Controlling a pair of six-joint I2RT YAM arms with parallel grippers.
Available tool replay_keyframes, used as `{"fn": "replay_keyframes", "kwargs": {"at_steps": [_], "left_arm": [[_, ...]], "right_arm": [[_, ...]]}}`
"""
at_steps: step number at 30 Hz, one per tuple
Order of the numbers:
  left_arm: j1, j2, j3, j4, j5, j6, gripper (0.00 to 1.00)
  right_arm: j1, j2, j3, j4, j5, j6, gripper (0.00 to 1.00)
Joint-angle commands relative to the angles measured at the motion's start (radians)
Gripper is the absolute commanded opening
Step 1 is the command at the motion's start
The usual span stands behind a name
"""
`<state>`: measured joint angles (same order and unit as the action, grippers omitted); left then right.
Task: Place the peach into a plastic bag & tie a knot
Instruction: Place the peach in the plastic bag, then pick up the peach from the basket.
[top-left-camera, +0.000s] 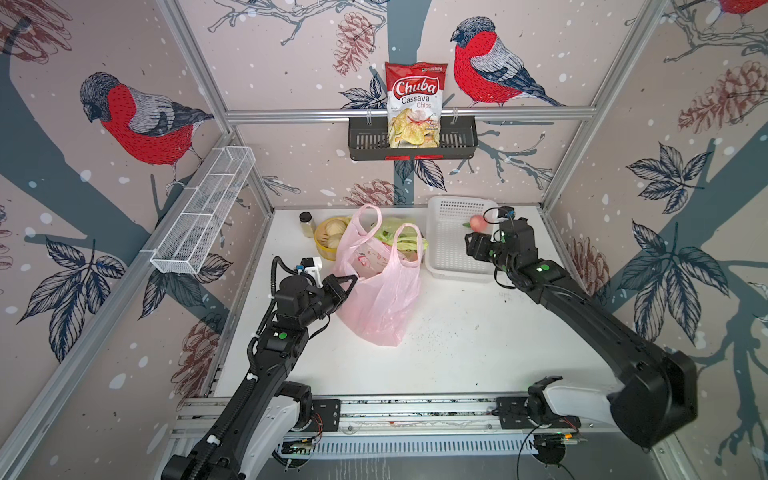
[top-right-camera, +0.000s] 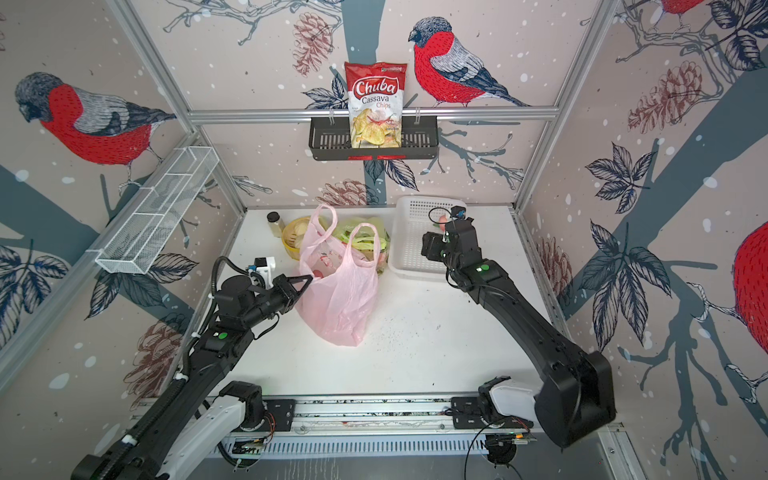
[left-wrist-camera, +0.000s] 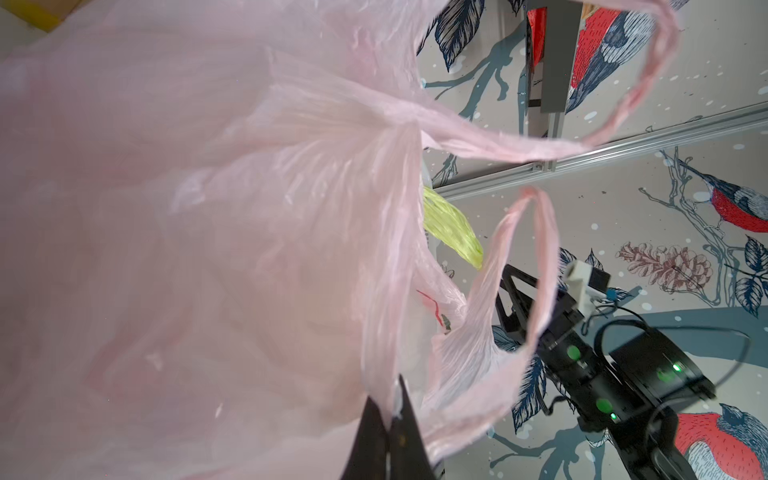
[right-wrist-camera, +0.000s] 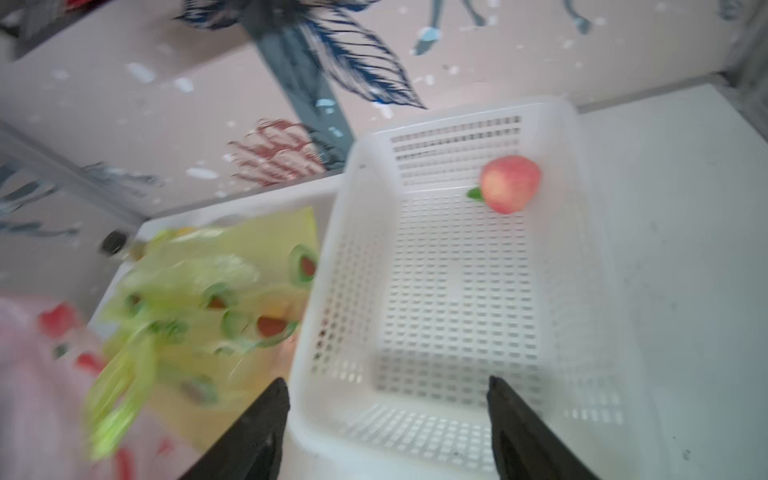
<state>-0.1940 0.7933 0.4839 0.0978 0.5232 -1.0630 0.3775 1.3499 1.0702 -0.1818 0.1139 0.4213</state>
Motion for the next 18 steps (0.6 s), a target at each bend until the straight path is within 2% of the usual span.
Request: {"fn": "replay_keyframes", "kwargs": {"at_steps": [1, 3, 5, 8, 12, 18], "left_arm": [[0.000, 0.010, 0.006, 0.062, 0.011, 0.010, 0.00], [-0.001, 0.019, 0.002, 0.067, 0.012, 0.011, 0.00], [-0.001, 0.024, -0.004, 0.075, 0.018, 0.011, 0.00], [-0.001, 0.034, -0.005, 0.082, 0.023, 0.011, 0.00], [-0.001, 0.030, -0.008, 0.088, 0.029, 0.008, 0.00], [-0.001, 0.022, -0.010, 0.085, 0.033, 0.002, 0.00]], "right_arm": [[-0.074, 0.143, 0.067, 0.059, -0.029, 0.020, 0.80], [-0.103, 0.251, 0.154, 0.040, -0.050, 0.019, 0.77], [-0.114, 0.350, 0.235, 0.031, -0.003, 0.008, 0.81], [-0.125, 0.556, 0.468, -0.089, 0.075, -0.008, 0.87], [-0.128, 0.787, 0.729, -0.201, 0.142, -0.004, 0.88], [-0.126, 0.961, 0.910, -0.274, 0.233, 0.008, 0.89]]}}
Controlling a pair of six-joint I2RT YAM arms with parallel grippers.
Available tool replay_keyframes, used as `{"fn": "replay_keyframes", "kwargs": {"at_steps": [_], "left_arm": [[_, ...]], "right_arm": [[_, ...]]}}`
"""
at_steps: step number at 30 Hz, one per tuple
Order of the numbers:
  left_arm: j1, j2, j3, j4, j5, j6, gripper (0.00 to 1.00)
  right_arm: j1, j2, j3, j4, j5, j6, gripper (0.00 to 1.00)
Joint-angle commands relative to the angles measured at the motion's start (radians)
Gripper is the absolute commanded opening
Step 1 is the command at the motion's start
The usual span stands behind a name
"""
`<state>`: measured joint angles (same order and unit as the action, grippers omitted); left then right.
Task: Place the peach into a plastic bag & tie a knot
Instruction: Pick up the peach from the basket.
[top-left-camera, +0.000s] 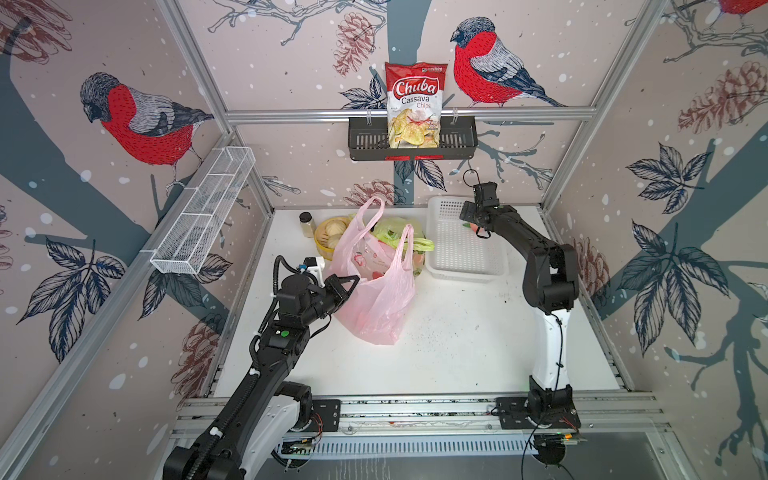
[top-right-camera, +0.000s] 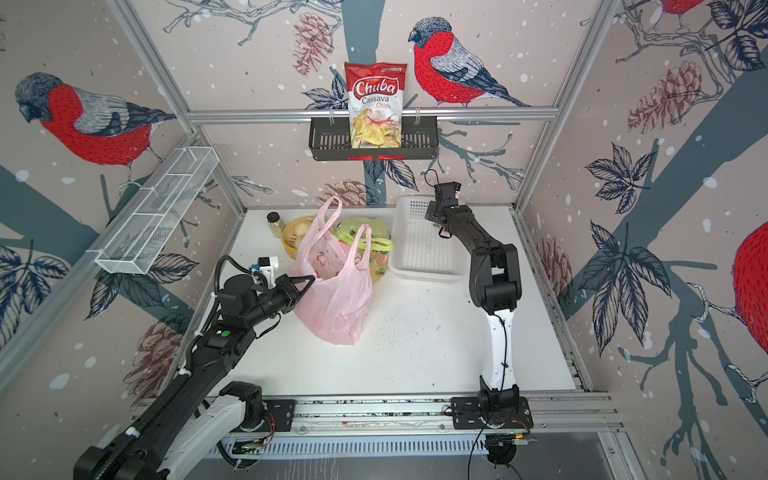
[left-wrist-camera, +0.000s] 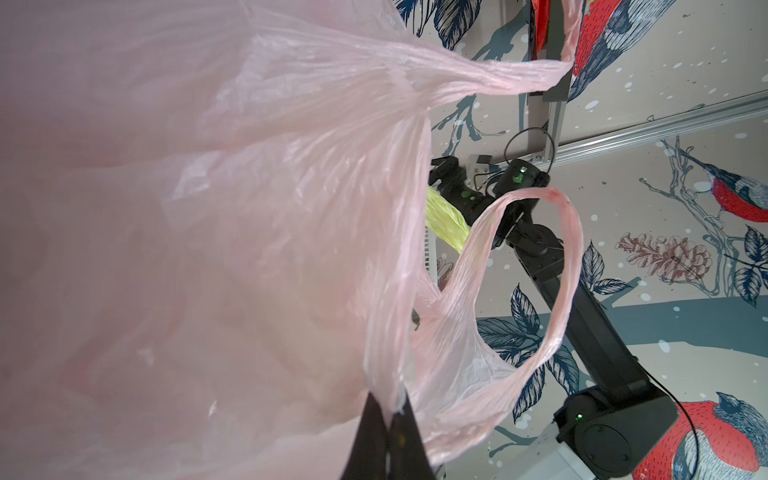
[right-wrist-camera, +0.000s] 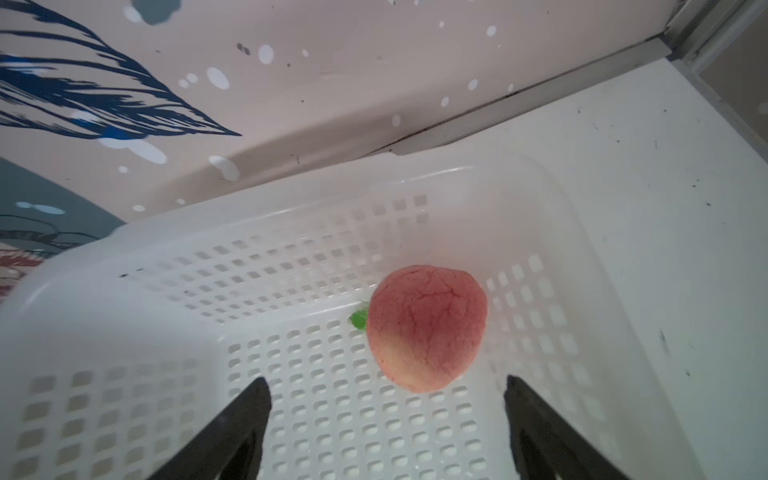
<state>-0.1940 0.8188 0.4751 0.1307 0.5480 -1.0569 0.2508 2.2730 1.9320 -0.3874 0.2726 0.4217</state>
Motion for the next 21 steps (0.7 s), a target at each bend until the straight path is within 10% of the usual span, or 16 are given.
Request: {"fn": "replay_keyframes", "kwargs": {"at_steps": [1, 13, 21], "left_arm": [[-0.001, -0.004, -0.003, 0.051, 0.009, -0.005, 0.00], [-0.001, -0.046, -0.016, 0.019, 0.009, -0.009, 0.00], [0.000, -0.057, -0.019, 0.008, 0.005, -0.011, 0.00]], "right_arm": [[0.001, 0.051, 0.059, -0.067, 0.082, 0.005, 0.89], [-0.013, 0.228, 0.228, -0.080, 0.140, -0.008, 0.94], [-0.028, 0.242, 0.242, -0.060, 0.096, -0.005, 0.71]]}}
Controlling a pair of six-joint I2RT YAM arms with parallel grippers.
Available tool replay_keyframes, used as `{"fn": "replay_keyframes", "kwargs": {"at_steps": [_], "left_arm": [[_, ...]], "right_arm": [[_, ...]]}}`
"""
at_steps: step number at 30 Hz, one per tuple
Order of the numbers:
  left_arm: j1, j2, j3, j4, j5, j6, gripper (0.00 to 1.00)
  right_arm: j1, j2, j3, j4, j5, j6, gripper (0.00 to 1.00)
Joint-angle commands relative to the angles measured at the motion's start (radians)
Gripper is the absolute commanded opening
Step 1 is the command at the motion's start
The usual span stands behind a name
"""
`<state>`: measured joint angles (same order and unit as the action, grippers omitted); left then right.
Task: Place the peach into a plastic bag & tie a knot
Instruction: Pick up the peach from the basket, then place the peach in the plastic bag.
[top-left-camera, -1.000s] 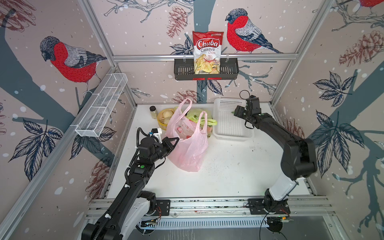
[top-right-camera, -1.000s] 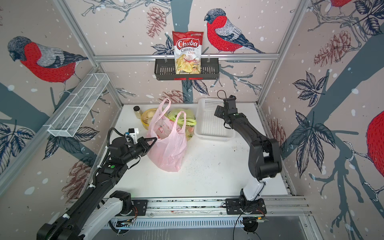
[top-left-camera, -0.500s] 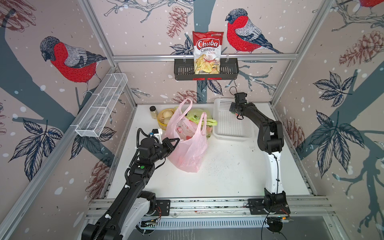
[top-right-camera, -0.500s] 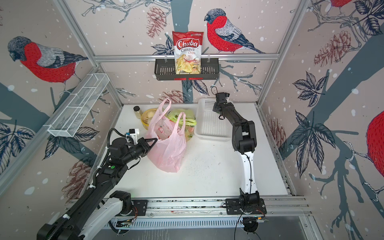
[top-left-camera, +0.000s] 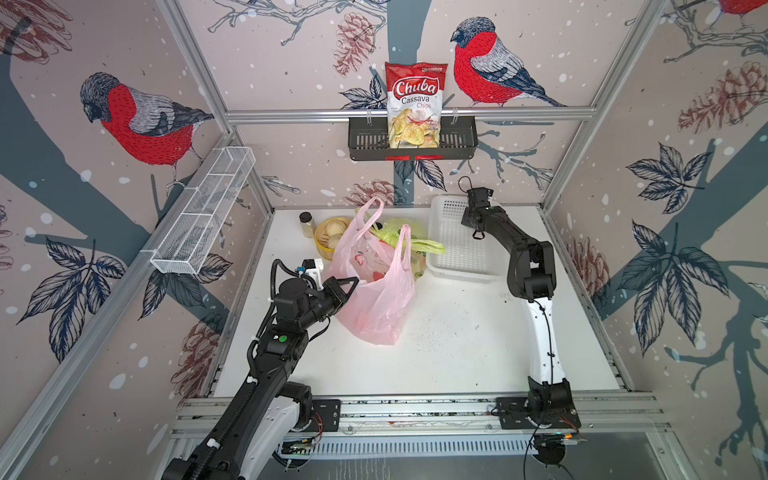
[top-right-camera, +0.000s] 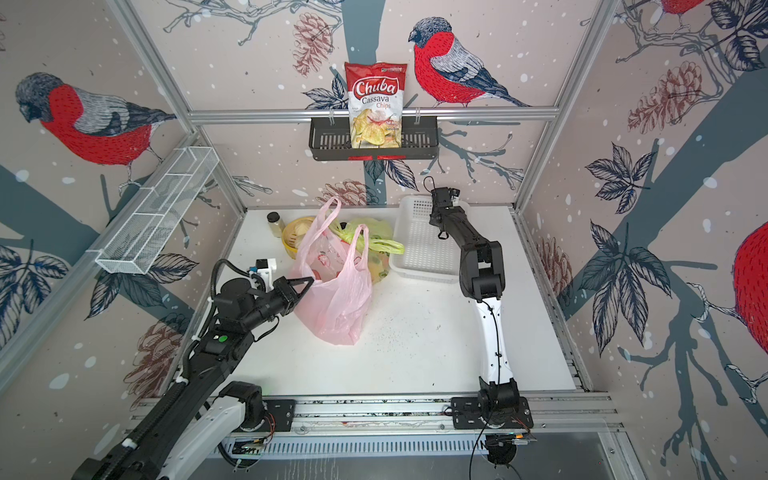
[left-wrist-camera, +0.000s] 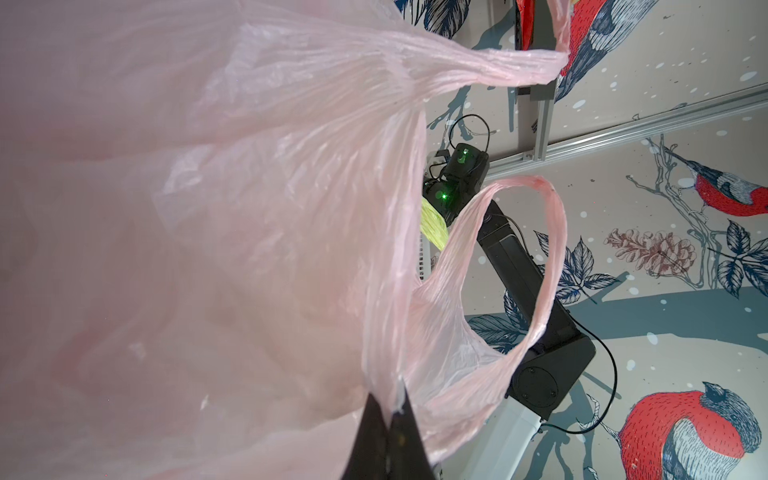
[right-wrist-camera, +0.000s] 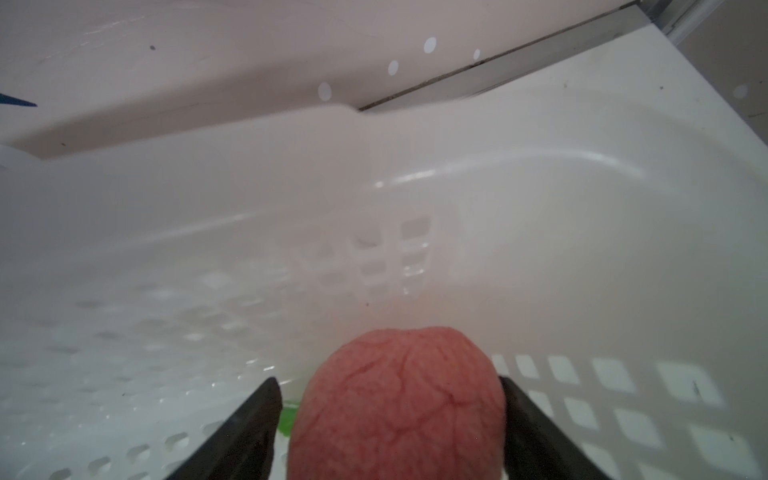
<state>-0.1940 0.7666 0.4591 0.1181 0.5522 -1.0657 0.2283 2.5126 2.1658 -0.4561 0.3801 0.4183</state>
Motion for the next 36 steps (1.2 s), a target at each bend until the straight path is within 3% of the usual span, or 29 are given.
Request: {"fn": "replay_keyframes", "kwargs": {"at_steps": [1, 4, 7, 13, 17, 20, 23, 27, 31, 36], "left_arm": [[-0.001, -0.007, -0.002, 0.019, 0.000, -0.002, 0.00], [-0.001, -0.007, -0.003, 0.018, -0.003, -0.002, 0.00], [-0.001, -0.007, 0.002, 0.014, -0.006, 0.003, 0.00], [-0.001, -0.021, 0.009, 0.004, -0.009, 0.010, 0.00], [-0.001, -0.033, 0.013, -0.012, -0.015, 0.018, 0.00], [-0.002, -0.044, 0.013, -0.023, -0.017, 0.020, 0.00], [-0.001, -0.056, 0.008, -0.027, -0.024, 0.017, 0.00], [-0.002, -0.072, -0.003, -0.026, -0.024, 0.011, 0.00], [-0.002, -0.088, -0.016, -0.025, -0.022, 0.001, 0.00], [-0.002, -0.104, -0.036, -0.018, -0.021, -0.011, 0.00]], "right_arm": [[-0.006, -0.003, 0.011, 0.001, -0.029, -0.001, 0.67], [-0.002, -0.055, -0.051, 0.009, -0.066, 0.007, 0.56], [0.011, -0.205, -0.248, 0.113, -0.110, 0.013, 0.52], [0.078, -0.639, -0.656, 0.274, -0.207, 0.021, 0.48], [0.228, -0.959, -0.783, 0.283, -0.223, -0.032, 0.47], [0.383, -1.104, -0.809, 0.303, -0.276, -0.075, 0.49], [0.531, -1.122, -0.751, 0.274, -0.319, -0.081, 0.49], [0.686, -1.011, -0.636, 0.223, -0.320, -0.100, 0.48], [0.771, -0.877, -0.537, 0.189, -0.294, -0.125, 0.48], [0.803, -0.754, -0.460, 0.148, -0.290, -0.112, 0.55]]}}
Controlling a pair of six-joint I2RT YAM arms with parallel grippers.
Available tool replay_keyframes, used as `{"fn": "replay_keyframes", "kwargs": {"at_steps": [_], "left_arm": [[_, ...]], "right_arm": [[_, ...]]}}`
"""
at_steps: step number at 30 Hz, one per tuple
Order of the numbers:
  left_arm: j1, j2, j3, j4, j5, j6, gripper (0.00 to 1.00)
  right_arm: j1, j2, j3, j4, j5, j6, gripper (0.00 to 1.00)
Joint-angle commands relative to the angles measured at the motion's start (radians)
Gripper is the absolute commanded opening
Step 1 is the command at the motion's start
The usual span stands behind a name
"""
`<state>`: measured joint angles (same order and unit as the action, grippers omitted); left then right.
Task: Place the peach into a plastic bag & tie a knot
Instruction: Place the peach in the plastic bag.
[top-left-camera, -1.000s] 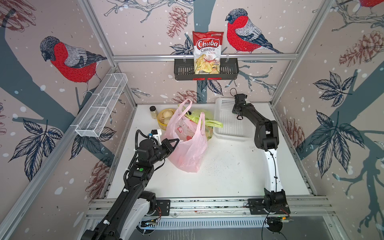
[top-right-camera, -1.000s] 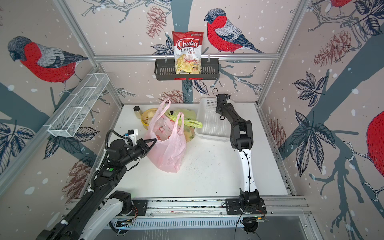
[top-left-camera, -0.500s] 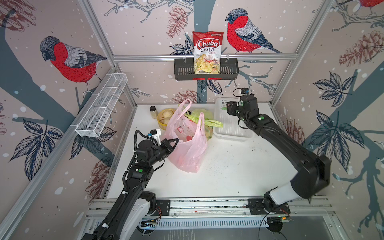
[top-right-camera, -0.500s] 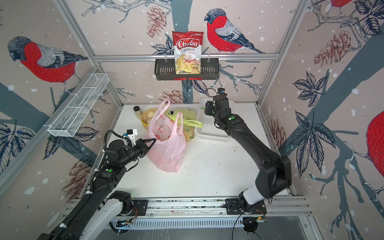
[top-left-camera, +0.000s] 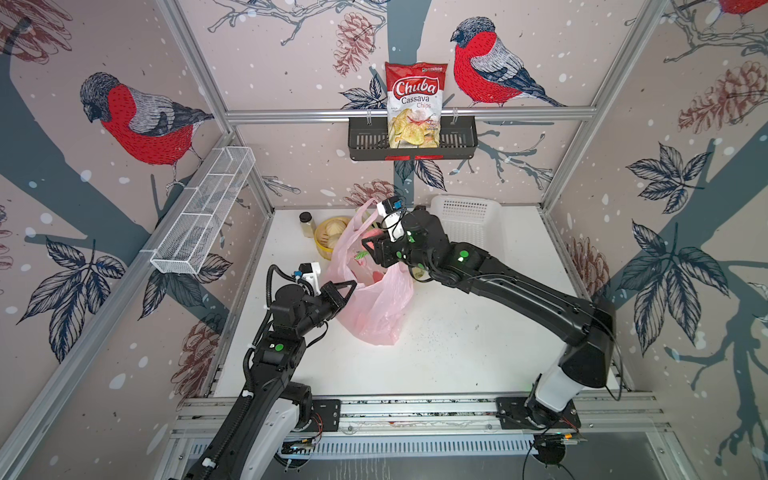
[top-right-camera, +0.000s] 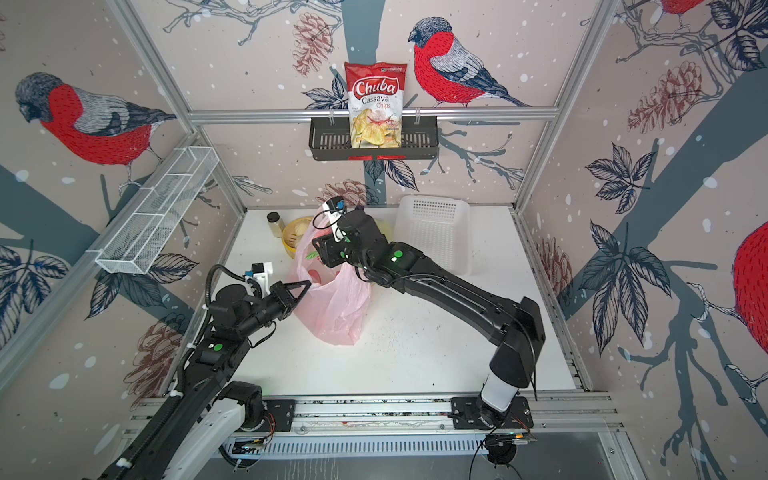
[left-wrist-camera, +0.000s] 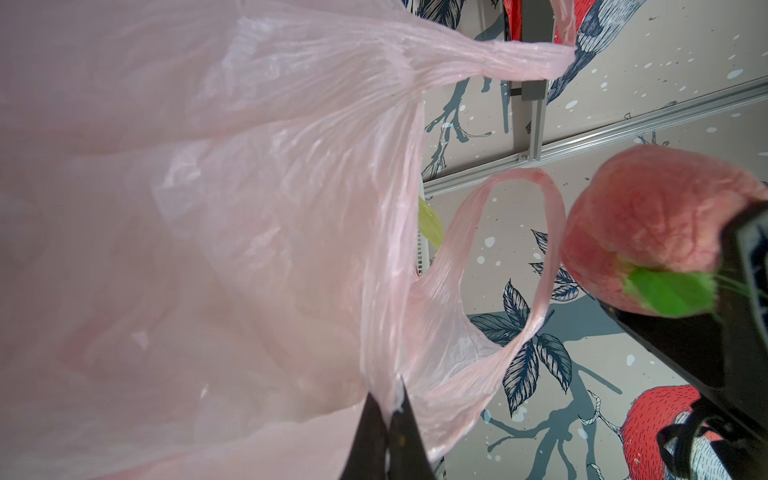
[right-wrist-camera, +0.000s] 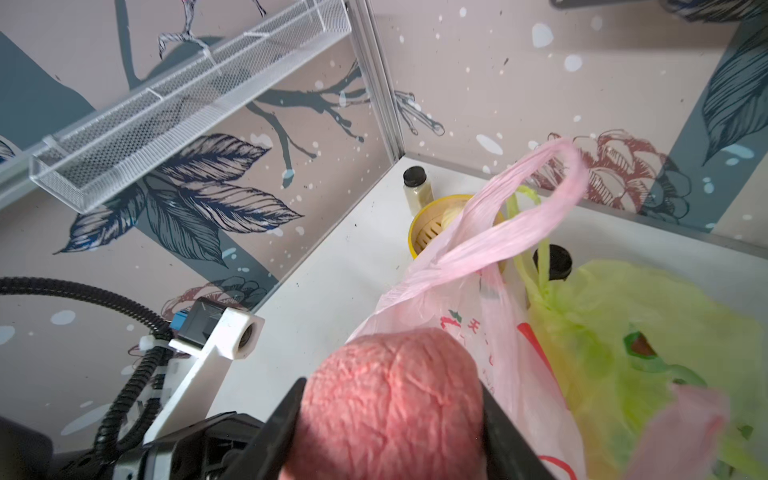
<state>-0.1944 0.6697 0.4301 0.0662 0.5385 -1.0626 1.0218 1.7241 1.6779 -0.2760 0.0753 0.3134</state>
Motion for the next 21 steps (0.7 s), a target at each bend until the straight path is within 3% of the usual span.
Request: {"fn": "replay_keyframes", "kwargs": {"at_steps": [1, 4, 13, 18, 21], "left_arm": [[-0.002, -0.009, -0.007, 0.036, -0.007, -0.017, 0.00], [-0.002, -0.014, -0.007, 0.035, -0.006, -0.017, 0.00], [-0.002, -0.034, -0.008, 0.027, -0.009, -0.020, 0.00], [-0.002, -0.042, -0.015, 0.016, -0.019, -0.014, 0.00], [-0.002, -0.039, -0.028, 0.030, -0.016, -0.019, 0.00]], "right_arm": [[0.013, 0.049, 0.039, -0.044, 0.022, -0.008, 0.57], [0.022, 0.084, 0.065, -0.084, 0.035, -0.010, 0.61], [0.047, 0.043, 0.062, -0.099, 0.061, -0.002, 0.93], [-0.019, 0.001, 0.069, -0.046, 0.130, 0.037, 0.93], [-0.133, 0.015, 0.081, -0.010, 0.045, 0.118, 0.85]]}}
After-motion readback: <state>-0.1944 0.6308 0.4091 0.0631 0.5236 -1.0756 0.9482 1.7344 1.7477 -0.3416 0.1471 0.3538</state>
